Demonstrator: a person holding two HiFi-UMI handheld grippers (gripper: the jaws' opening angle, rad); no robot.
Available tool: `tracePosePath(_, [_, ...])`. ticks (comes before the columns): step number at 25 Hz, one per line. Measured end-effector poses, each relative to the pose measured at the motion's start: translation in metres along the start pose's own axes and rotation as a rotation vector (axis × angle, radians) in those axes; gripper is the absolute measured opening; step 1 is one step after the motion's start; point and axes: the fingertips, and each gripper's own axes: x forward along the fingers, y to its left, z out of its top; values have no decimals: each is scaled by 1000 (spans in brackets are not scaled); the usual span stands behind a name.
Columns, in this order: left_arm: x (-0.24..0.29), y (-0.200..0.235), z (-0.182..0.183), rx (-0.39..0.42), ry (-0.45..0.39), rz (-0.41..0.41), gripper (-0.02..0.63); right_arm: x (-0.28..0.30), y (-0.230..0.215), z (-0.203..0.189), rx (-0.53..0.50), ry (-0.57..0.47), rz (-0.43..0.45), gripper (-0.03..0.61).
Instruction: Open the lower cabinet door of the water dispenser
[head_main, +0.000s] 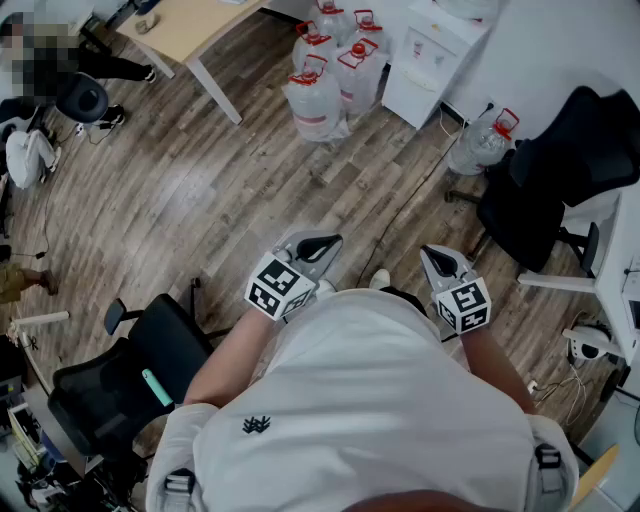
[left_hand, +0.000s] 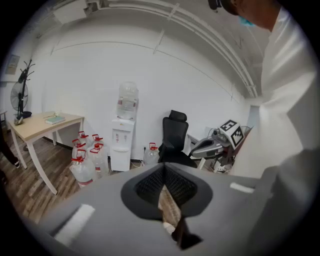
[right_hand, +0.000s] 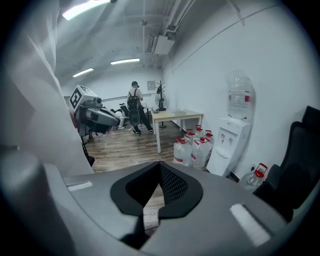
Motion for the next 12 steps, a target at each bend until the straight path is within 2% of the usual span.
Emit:
tracePosePath(7, [67,2,43,31,16,44,55,3,-72,0,3,-37,51,0])
tracePosePath(12, [109,-7,58,38,33,58,55,5,-110,-11,17,-53,80,0])
